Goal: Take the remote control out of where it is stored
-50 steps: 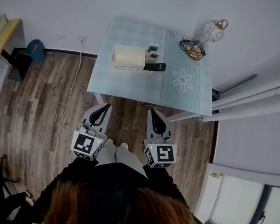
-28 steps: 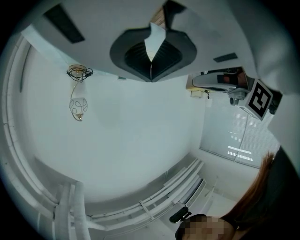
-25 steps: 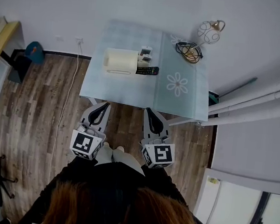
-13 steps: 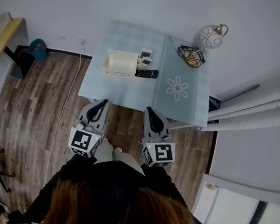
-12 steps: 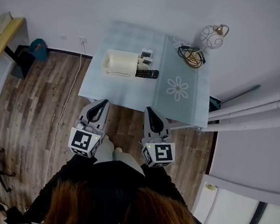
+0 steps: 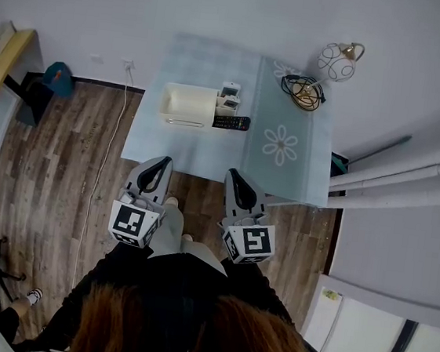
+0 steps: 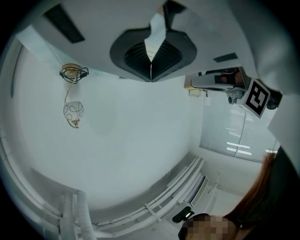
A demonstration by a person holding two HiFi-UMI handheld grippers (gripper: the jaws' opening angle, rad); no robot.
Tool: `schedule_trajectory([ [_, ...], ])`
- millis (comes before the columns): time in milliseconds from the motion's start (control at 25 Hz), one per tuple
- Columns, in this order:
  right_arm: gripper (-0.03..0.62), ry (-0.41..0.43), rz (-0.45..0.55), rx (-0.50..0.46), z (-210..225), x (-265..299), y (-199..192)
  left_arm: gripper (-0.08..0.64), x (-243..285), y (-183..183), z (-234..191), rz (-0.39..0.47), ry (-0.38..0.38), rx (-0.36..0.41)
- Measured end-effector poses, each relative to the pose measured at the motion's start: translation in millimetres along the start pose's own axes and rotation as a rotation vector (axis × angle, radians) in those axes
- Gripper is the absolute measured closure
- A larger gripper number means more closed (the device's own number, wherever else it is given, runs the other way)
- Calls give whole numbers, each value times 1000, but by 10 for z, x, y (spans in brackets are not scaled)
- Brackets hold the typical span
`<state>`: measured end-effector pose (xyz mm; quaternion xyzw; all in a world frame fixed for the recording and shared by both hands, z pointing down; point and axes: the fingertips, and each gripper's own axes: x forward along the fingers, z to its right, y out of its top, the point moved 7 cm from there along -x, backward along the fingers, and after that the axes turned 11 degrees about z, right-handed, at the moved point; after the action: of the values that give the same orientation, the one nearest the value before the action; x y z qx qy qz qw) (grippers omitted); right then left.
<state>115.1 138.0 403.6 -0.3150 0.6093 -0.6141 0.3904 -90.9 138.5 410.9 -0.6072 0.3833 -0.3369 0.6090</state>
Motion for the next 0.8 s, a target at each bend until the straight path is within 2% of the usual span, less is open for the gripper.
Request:
schedule_trajectory([
  [320,578,-5,-24,1,53,306,-62,554,247,-60,-192,-18,-28,-17],
  [800,578,-11,-47,-21,159,938,-124,554,645,-105,-715,-16,-38,-38],
])
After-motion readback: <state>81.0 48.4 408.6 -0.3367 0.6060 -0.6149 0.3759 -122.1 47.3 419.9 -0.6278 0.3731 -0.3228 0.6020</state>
